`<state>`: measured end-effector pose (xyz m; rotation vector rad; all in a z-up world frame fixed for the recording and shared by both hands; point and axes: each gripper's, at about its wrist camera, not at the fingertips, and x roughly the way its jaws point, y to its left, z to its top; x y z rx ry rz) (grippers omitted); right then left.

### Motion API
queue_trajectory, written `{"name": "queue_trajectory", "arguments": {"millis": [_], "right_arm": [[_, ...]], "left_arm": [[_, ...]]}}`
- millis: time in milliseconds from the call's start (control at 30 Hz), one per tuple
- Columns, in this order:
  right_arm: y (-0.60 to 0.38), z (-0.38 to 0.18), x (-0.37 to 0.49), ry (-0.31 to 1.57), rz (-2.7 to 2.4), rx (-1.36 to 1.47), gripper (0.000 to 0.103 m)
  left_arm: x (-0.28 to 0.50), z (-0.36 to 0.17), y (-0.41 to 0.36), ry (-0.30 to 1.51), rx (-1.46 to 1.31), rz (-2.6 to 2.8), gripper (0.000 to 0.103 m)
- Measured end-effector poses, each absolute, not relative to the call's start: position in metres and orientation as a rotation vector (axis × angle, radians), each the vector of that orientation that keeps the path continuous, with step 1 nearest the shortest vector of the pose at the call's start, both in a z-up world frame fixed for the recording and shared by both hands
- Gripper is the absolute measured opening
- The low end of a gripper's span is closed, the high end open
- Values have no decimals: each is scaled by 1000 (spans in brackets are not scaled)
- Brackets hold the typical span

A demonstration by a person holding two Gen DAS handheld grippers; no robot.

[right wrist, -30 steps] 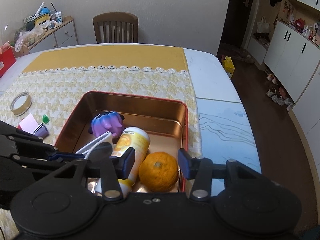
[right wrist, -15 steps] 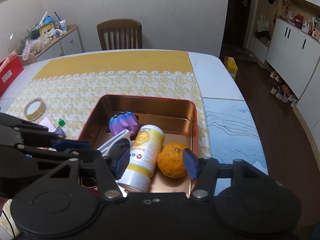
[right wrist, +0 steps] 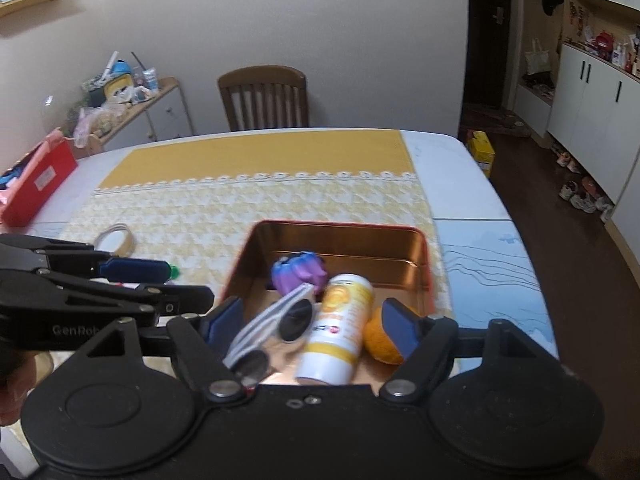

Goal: Organize rigid objects
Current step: 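Open the left tool over the tin while the right tool releases the orange, then grasp the round tin lid with the left tool while the right tool grasps the blue-labelled case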

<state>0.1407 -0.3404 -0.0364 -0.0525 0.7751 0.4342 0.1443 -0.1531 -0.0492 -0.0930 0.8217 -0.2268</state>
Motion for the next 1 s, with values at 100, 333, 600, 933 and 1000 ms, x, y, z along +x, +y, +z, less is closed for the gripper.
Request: {"name": "queue_trajectory", "arguments": {"millis": [100,333,600,933,1000], "right_arm": [[-328,-31,134,753,461,-65,82],[-297,-25,118,716,537,-97,91],[-260,-32,106,723,608,-122,98],[-211,-47,92,729,682,-175,101],[-200,-52,90,737,700,-184,101]], "left_arm": [[137,-46,-138,799,-102,-200,56],[113,-39,-100,731,-95,-137,74],[101,-43,-52,724,-151,-34,83],[100,-57,5,705,-181,129,85],[101,-62,14,703,-182,155,85]]}}
